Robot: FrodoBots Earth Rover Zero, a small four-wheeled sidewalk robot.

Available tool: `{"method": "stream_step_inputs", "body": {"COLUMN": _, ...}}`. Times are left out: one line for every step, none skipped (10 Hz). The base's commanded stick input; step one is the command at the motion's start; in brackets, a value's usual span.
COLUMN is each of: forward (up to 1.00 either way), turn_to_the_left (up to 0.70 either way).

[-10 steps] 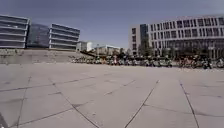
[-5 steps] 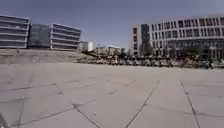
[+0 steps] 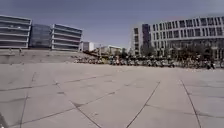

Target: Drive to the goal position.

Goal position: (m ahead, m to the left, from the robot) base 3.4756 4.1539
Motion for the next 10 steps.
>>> {"method": "stream_step_inputs", "body": {"forward": 0.0, "turn_to_the_left": 0.7}}
{"method": "stream_step_inputs", "body": {"forward": 0.0, "turn_to_the_left": 0.7}}
{"method": "stream_step_inputs", "body": {"forward": 0.0, "turn_to_the_left": 0.7}}
{"method": "stream_step_inputs", "body": {"forward": 0.0, "turn_to_the_left": 0.7}}
{"method": "stream_step_inputs", "body": {"forward": 0.0, "turn_to_the_left": 0.7}}
{"method": "stream_step_inputs", "body": {"forward": 0.0, "turn_to_the_left": 0.7}}
{"method": "stream_step_inputs", "body": {"forward": 0.0, "turn_to_the_left": 0.7}}
{"method": "stream_step_inputs", "body": {"forward": 0.0, "turn_to_the_left": 0.7}}
{"method": "stream_step_inputs", "body": {"forward": 0.0, "turn_to_the_left": 0.7}}
{"method": "stream_step_inputs", "body": {"forward": 0.0, "turn_to_the_left": 0.7}}
